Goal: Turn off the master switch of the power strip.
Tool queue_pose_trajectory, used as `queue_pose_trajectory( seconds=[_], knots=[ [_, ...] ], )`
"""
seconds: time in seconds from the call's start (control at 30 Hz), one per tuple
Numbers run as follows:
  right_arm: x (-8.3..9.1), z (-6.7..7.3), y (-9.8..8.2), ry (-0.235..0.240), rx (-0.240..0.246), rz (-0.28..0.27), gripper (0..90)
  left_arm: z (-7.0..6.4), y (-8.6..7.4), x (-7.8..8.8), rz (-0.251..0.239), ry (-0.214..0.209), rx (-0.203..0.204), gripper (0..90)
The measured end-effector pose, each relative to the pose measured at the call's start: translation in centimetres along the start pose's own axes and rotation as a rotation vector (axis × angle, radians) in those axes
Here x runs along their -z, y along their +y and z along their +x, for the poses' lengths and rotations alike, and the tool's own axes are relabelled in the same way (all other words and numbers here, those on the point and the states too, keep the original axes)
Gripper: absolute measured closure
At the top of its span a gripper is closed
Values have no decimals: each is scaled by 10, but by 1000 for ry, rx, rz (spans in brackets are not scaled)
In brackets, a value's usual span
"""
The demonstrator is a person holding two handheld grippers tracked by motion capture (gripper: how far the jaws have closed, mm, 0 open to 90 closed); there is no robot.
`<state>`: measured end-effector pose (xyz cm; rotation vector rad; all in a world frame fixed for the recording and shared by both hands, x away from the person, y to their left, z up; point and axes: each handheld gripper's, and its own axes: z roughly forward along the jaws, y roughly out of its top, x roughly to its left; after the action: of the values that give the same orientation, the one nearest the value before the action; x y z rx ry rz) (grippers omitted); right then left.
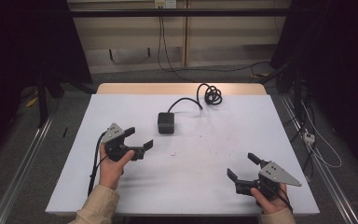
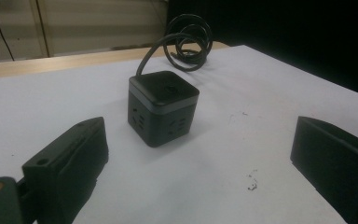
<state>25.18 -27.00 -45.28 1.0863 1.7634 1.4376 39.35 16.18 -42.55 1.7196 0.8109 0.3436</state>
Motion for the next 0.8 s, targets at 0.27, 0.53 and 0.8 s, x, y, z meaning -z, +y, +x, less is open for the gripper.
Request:
queue_pose_trajectory(
  seconds=[0.27,0.53,0.8],
  knots=[
    [0,1,0,2,0,0,39,1,5,-12,8,-3,7,46],
    [0,1,0,4,1,-1,40,2,10,-22,15,0,2,57],
    [0,1,0,6,3,0,40,3,14,-31,23,0,1,69]
  ],
)
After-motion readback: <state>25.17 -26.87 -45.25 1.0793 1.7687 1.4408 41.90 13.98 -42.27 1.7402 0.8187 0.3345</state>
